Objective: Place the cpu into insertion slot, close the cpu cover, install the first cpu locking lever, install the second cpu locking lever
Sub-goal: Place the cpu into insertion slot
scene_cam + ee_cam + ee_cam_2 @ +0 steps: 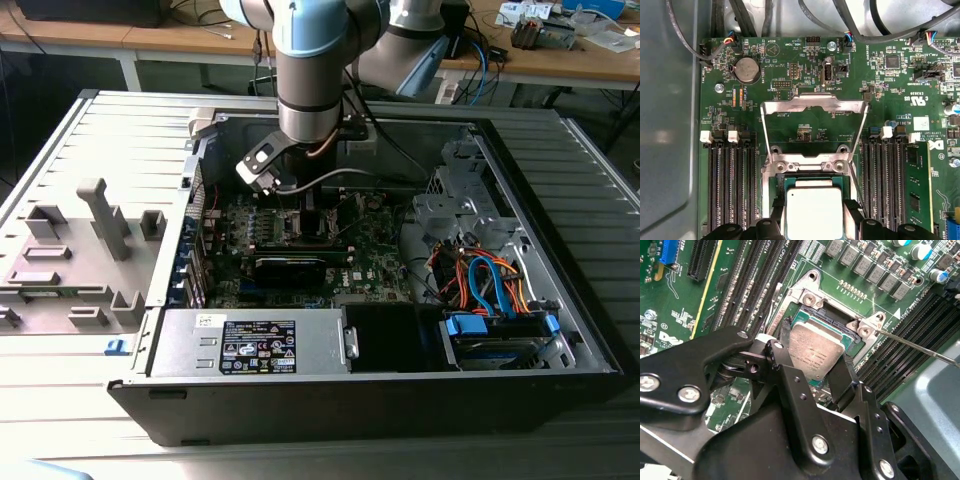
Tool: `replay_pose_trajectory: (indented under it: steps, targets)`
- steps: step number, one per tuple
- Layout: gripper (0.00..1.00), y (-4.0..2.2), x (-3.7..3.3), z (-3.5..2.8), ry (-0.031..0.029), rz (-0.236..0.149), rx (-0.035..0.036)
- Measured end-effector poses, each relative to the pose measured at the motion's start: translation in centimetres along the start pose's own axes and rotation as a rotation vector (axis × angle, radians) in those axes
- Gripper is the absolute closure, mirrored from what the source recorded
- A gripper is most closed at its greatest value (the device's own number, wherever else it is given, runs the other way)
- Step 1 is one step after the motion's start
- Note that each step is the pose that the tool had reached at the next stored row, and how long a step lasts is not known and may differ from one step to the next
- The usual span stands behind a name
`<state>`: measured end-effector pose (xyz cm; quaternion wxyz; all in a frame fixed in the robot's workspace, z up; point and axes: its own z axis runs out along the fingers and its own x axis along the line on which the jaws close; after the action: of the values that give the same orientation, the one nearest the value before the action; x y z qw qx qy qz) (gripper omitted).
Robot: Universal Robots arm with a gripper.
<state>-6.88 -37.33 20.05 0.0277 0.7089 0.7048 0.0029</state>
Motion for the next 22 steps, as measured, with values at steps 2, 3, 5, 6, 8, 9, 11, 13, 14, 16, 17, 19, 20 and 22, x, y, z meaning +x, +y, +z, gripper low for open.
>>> replay_pose_trajectory:
  steps: [2,3,5,6,8,9,11,13,14,16,17,19,20,22]
  targets:
    - [0.45,-0.01,0.01,0.02,0.0001,-0.001,-0.0001]
    - [0.45,-0.01,0.03,0.03,0.0003,-0.001,-0.0002]
    - [0.45,-0.01,0.21,0.03,0.0004,-0.001,-0.0002]
    - [0.45,-0.01,0.21,0.05,0.0002,-0.001,-0.0001]
    - [0.45,-0.02,0.22,0.1,0.0,-0.001,-0.0001]
    - [0.45,-0.02,0.22,0.12,0.0,-0.001,0.0]
    - [0.45,-0.03,0.22,0.21,-0.0002,-0.001,0.0001]
    - [0.45,-0.03,0.22,0.23,-0.0001,-0.001,0.0]
    - [0.45,-0.02,0.23,0.23,0.0001,-0.001,0.0]
    - [0.45,-0.02,0.22,0.23,0.0001,-0.001,-0.0001]
    - [0.45,-0.02,0.23,0.24,0.0001,-0.001,-0.0001]
    - [0.45,-0.02,0.23,0.24,0.0003,-0.001,-0.0002]
    - [0.44,-0.02,0.23,0.26,0.0006,-0.001,-0.0005]
    - [0.38,-0.02,0.24,0.27,0.0008,-0.001,-0.0004]
